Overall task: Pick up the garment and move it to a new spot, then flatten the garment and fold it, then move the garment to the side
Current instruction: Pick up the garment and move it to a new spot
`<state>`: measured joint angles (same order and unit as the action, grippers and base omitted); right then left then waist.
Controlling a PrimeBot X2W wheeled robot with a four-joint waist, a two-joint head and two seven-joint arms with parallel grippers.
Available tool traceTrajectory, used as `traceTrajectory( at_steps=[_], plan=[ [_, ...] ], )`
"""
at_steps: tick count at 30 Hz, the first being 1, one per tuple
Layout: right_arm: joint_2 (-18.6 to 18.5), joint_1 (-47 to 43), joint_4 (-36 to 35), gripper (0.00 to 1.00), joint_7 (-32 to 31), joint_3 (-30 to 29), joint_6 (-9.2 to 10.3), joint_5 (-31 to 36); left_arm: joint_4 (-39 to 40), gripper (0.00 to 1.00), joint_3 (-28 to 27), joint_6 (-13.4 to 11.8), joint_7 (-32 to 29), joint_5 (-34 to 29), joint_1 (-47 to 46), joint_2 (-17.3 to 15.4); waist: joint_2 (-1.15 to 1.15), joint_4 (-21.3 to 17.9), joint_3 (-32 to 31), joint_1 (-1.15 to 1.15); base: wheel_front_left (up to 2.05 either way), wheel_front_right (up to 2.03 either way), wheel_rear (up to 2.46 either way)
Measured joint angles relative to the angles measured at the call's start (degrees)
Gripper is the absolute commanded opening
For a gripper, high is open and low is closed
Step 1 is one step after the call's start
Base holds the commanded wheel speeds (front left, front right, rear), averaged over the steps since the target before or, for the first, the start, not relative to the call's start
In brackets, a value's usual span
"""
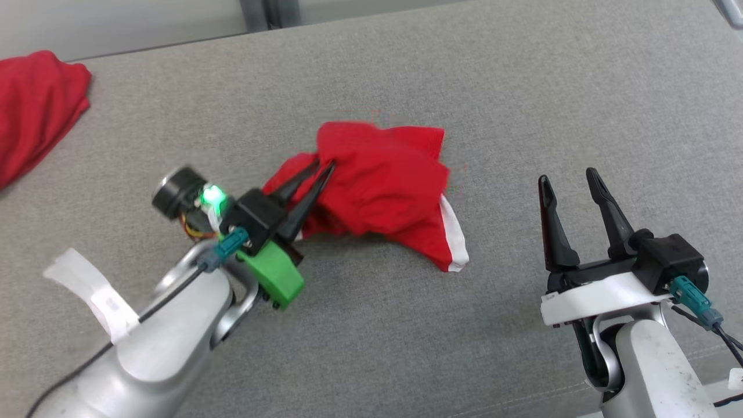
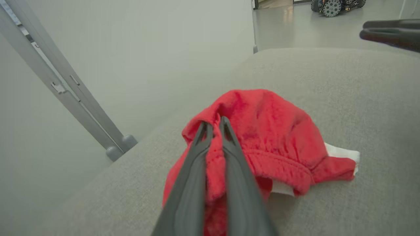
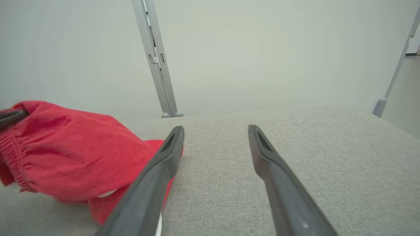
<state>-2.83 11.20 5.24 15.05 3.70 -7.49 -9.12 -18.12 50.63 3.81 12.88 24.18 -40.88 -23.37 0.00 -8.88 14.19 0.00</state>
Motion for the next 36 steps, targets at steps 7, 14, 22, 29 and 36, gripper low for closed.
traceTrajectory(
  at_steps=[7,14,22,29,36],
  plan=[
    [-0.02,0.19,0.00,1.00,0.00,-0.47,0.00,0.12,-11.17,0.00,-1.27,-0.13,1.90,0.70,2.79,1.72,0.00,-0.81,2.08,0.00,0.00,0.00,0.00],
    [0.00,0.20,0.29,1.00,0.00,-0.14,0.00,0.75,-11.51,1.00,-6.23,-1.19,2.14,0.18,4.35,2.59,0.00,0.89,1.24,0.00,0.00,0.00,0.00],
    [0.01,-0.26,0.49,1.00,0.00,0.22,0.00,1.89,-4.43,1.00,-15.86,-3.65,2.15,-0.14,11.69,4.60,0.00,3.03,-1.55,0.00,0.00,0.00,0.00],
    [0.01,-1.73,0.10,1.00,0.00,-0.24,0.00,2.81,2.94,1.00,-26.31,-7.39,2.24,-1.72,23.08,7.04,0.00,4.79,-5.14,0.00,0.00,0.00,0.00],
    [0.01,-3.97,-0.03,1.00,0.00,-1.31,0.00,3.15,8.31,1.00,-35.53,-8.95,2.24,-3.53,34.05,11.57,0.00,6.48,-8.75,0.00,0.00,0.00,0.00]
  ],
)
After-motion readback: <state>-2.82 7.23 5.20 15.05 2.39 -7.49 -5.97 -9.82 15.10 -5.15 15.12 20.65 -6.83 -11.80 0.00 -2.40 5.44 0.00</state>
